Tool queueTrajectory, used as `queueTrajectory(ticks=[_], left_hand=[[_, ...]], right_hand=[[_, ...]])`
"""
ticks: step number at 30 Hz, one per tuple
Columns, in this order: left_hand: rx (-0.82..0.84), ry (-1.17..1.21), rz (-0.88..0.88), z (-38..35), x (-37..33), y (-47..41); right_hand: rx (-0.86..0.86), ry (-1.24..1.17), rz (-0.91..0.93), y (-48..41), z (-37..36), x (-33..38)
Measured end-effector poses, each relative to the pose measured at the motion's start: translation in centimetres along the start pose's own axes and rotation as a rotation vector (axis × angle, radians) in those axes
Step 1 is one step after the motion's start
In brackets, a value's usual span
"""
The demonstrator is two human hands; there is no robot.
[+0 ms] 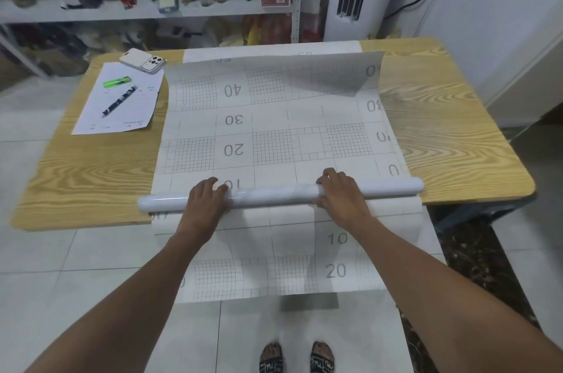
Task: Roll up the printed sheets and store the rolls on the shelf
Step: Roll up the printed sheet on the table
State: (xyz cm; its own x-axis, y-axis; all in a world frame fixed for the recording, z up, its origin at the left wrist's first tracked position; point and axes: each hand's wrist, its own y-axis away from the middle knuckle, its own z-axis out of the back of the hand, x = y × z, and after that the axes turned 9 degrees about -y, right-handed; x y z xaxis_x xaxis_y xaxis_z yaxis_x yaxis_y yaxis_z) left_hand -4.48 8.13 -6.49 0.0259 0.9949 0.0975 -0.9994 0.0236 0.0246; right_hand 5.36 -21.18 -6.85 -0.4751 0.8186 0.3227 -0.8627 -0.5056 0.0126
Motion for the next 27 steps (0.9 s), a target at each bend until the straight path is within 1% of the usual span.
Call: queueTrajectory(ticks=[3, 9, 15, 21, 27], left_hand=[[0.010, -0.029, 0.018, -0.1, -0.3, 0.1], [0.030, 0.016, 0.071, -0.1, -0.5, -0.4], [0.042, 0.059, 0.047, -0.2, 0.0, -0.9], [0.014, 0.029, 0.062, -0.4, 0.1, -0.5], [0.039, 0.012, 0.032, -0.3, 0.6, -0.6]], right_hand=[[0.007, 0.083, 0.000, 0.2, 0.2, 0.3], [0.060, 0.129, -0.007, 0.6, 0.5, 0.7], [-0.063, 0.038, -0.042, 0.7, 0.0, 0.9], [-0.022, 0.045, 0.001, 0.7, -0.4, 0.3], [-0.019, 0.014, -0.030, 0.2, -0.1, -0.1]])
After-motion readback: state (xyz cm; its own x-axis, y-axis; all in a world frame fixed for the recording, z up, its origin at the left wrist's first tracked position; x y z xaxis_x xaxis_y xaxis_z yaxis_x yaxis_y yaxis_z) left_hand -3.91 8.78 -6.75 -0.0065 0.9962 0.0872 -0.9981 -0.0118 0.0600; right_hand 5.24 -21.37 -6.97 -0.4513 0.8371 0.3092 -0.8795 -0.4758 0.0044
